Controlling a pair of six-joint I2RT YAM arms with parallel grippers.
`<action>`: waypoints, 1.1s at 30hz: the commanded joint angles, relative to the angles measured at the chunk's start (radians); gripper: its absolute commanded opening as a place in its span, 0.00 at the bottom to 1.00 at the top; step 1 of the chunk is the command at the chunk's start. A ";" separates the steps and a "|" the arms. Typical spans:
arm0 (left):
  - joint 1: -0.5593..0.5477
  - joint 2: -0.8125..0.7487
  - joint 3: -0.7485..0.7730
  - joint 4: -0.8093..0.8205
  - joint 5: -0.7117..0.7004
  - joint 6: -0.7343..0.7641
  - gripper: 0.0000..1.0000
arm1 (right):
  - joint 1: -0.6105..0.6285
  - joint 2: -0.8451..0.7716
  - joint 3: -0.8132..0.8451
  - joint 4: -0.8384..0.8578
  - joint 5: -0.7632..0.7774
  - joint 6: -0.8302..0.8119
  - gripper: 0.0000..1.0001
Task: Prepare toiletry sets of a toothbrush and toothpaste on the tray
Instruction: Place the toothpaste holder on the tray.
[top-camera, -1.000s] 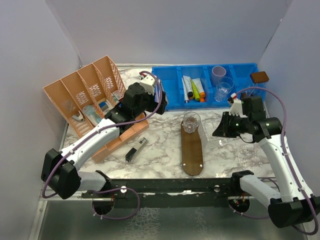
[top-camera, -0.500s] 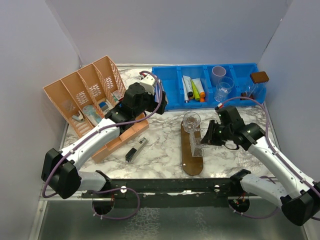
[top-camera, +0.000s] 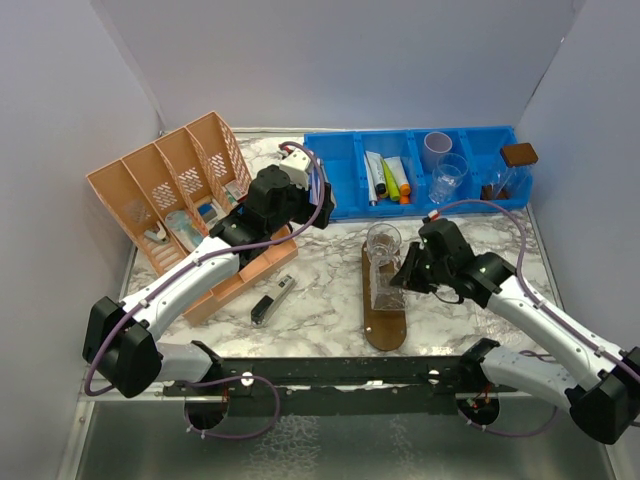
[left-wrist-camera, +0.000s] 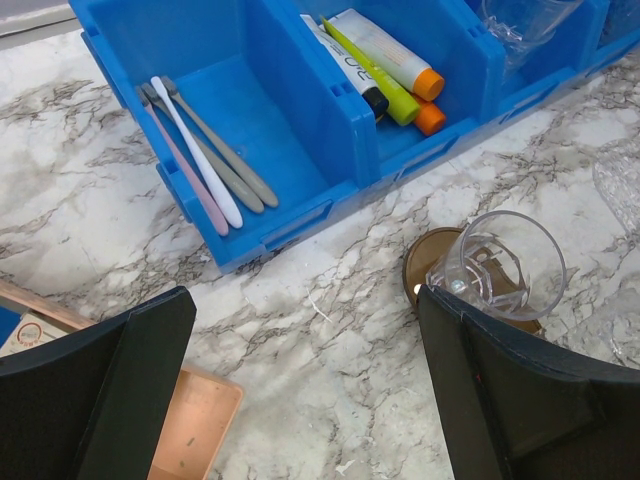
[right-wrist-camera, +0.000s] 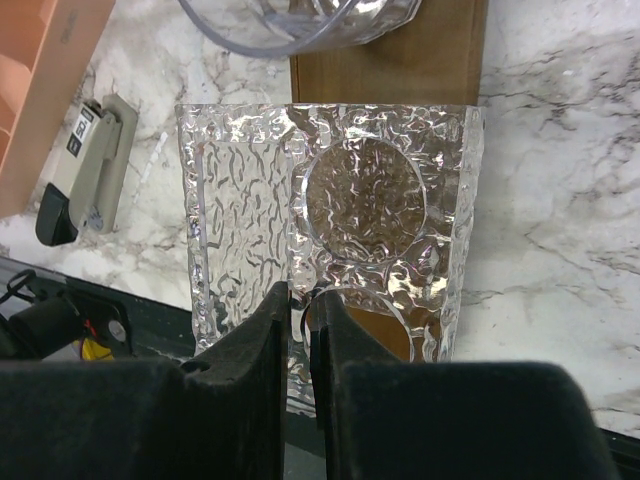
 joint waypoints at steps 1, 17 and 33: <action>0.006 -0.007 0.035 0.008 -0.012 0.000 0.97 | 0.045 0.006 -0.018 0.099 0.059 0.036 0.01; 0.007 -0.010 0.035 0.008 -0.009 -0.002 0.97 | 0.063 0.029 -0.069 0.178 0.115 0.006 0.01; 0.007 -0.005 0.036 0.008 -0.004 -0.001 0.97 | 0.063 0.037 -0.114 0.248 0.117 0.004 0.01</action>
